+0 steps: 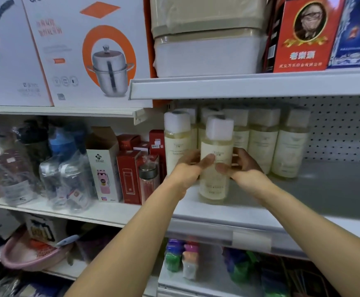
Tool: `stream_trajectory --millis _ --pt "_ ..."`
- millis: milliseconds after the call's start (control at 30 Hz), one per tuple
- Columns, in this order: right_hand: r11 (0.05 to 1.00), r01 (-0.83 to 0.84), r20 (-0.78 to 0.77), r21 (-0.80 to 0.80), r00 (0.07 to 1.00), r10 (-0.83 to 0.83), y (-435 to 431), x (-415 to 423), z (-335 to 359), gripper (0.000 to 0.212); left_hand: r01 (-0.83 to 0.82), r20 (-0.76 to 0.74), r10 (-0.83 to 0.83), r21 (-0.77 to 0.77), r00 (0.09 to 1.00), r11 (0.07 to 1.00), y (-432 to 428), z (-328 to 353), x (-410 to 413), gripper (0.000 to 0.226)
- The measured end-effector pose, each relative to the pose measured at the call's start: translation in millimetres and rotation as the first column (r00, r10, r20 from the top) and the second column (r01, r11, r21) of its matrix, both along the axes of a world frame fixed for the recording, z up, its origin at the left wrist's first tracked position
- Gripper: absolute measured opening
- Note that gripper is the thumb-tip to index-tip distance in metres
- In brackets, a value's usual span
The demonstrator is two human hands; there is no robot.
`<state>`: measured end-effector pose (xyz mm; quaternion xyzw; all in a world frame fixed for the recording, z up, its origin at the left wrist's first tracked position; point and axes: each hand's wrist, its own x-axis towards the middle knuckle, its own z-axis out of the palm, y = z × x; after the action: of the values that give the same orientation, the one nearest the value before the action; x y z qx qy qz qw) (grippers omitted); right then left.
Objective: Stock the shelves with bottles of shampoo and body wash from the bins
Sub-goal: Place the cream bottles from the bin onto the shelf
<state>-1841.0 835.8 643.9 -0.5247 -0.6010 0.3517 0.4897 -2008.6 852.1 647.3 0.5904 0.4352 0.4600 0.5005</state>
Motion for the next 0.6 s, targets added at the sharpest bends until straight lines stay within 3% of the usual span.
stream_trajectory --millis 133,300,600 --pt "0.999 0.005 -0.008 0.036 1.000 -0.004 22.3 -2.3 -5.2 0.070 -0.046 -0.036 0.047 0.022 0.998 0.999 10.4 -5.3 11.5 0.027" --pt "0.998 -0.021 0.030 0.064 0.999 0.019 42.1 -5.7 -5.5 0.071 -0.101 0.032 0.100 0.039 0.994 0.994 20.6 -10.5 18.2 0.009" --pt "0.997 -0.025 0.044 0.071 0.999 0.022 52.0 -11.9 -4.7 0.069 -0.086 0.068 0.083 0.044 0.994 0.995 23.6 -14.0 18.3 0.025"
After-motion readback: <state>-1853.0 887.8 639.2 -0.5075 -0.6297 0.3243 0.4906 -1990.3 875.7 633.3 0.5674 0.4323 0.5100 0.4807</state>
